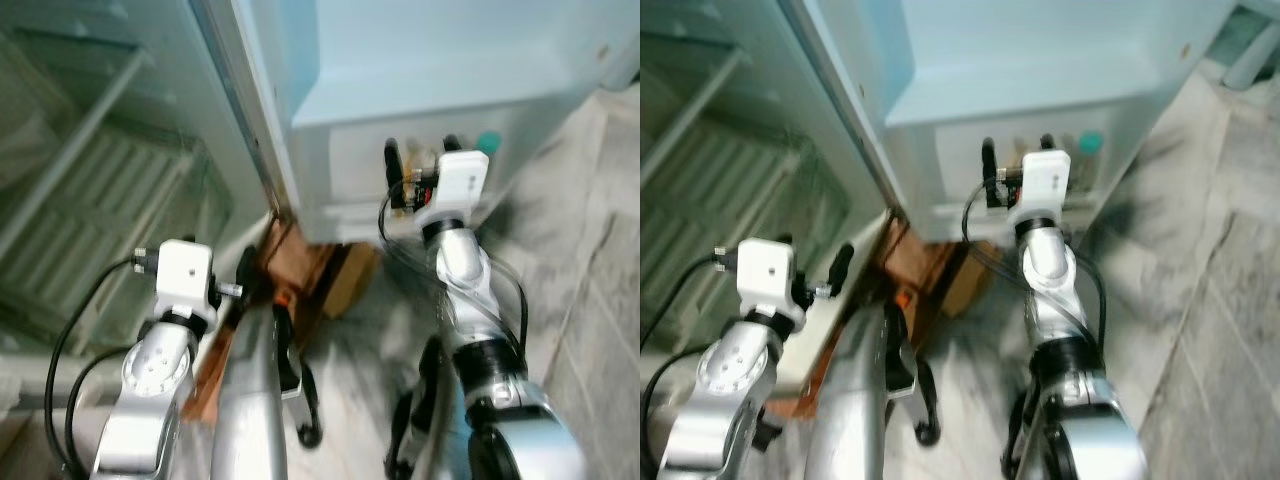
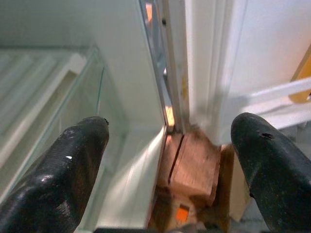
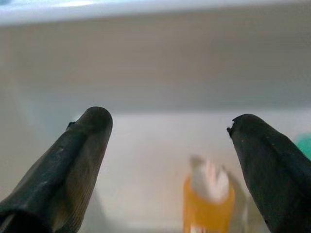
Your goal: Restocking fridge
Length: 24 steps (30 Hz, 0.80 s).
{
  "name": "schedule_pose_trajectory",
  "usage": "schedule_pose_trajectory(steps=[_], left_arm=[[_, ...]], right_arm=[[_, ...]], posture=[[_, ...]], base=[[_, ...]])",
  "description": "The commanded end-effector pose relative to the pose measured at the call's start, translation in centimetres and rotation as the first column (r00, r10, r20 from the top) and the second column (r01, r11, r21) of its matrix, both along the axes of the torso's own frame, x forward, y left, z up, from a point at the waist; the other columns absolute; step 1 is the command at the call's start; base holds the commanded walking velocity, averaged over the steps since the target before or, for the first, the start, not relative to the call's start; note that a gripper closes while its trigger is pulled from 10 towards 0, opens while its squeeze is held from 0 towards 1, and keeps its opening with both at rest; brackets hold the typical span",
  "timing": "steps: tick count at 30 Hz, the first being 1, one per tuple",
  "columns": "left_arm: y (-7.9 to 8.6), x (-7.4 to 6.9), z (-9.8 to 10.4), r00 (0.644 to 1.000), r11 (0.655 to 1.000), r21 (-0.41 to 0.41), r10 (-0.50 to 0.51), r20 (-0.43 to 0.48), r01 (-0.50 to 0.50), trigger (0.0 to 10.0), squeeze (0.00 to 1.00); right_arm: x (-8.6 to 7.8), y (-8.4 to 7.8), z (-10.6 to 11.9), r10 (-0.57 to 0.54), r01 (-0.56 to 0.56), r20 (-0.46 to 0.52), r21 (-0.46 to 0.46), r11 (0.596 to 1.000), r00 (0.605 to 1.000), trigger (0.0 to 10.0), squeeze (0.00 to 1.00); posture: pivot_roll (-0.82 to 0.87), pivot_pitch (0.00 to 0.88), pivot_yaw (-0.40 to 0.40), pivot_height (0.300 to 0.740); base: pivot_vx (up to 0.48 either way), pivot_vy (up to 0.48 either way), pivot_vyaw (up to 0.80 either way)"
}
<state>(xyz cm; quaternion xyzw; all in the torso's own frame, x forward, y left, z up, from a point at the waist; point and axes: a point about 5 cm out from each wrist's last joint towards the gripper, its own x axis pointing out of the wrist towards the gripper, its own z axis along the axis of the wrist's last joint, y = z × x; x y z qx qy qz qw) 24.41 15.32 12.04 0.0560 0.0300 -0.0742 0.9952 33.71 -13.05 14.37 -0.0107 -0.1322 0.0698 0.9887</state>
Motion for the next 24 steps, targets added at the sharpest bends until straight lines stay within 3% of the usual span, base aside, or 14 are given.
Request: schedule_pose_trajectory(steps=[1, 2, 3, 6, 10, 13, 17, 24], left_arm=[[0.6, -0.2, -0.9, 0.999, 1.000, 0.004, 0.024, -0.025, -0.024, 10.0, 0.00], [0.7, -0.3, -1.1, 0.999, 1.000, 0.002, 0.030, -0.030, -0.030, 10.0, 0.00], [0.9, -0.4, -1.4, 0.999, 0.999, -0.003, 0.041, -0.035, -0.042, 10.0, 0.00], [0.9, -0.4, -2.0, 0.998, 0.998, -0.006, 0.055, -0.039, -0.055, 10.0, 0.00], [0.9, -0.3, -2.6, 0.997, 0.998, -0.011, 0.068, -0.032, -0.069, 10.0, 0.00], [1.0, 0.1, -2.7, 0.997, 0.997, -0.013, 0.071, -0.020, -0.072, 10.0, 0.00], [1.0, 1.2, -2.5, 0.998, 0.998, -0.023, 0.063, -0.001, -0.063, 10.0, 0.00], [1.4, 2.1, -1.8, 0.997, 0.998, 0.002, 0.065, 0.046, -0.065, 10.0, 0.00]], right_arm=[[-1.2, 0.3, -0.4, 0.028, -0.028, -0.012, 0.007, 1.000, 1.000, 10.0, 0.25], [-1.9, 0.2, -1.0, 0.027, -0.027, -0.028, 0.006, 1.000, 0.999, 10.0, 0.00], [-3.3, 0.0, -2.0, 0.004, -0.004, -0.054, 0.002, 1.000, 0.999, 10.0, 0.00], [-4.8, -0.5, -3.1, -0.031, 0.029, -0.082, -0.026, 0.999, 0.996, 10.0, 0.00], [-7.1, -1.8, -4.4, -0.117, 0.116, -0.122, -0.017, 0.993, 0.986, 10.0, 0.00], [-7.5, -2.2, -4.5, -0.123, 0.126, -0.140, 0.013, 0.992, 0.982, 10.0, 0.00], [-6.8, -2.8, -4.3, -0.144, 0.154, -0.149, 0.054, 0.987, 0.978, 10.0, 0.00], [-5.8, -2.4, -3.5, -0.102, 0.108, -0.149, 0.035, 0.994, 0.984, 10.0, 0.00]], posture=[[0.11, 0.075, 0.077, 0.565], [0.11, 0.062, 0.073, 0.565], [0.11, 0.055, 0.071, 0.565], [0.09, 0.000, 0.058, 0.565], [0.08, 0.000, 0.053, 0.565], [0.07, 0.000, 0.052, 0.565], [0.07, 0.000, 0.046, 0.583], [0.09, 0.000, 0.031, 0.631]], base=[[0.000, 0.000, 0.00], [0.000, 0.000, 0.00], [0.000, 0.000, 0.00], [0.000, 0.000, 0.00], [0.000, 0.000, 0.00], [0.000, 0.000, 0.00], [0.000, 0.000, 0.00], [0.000, 0.000, 0.00]])
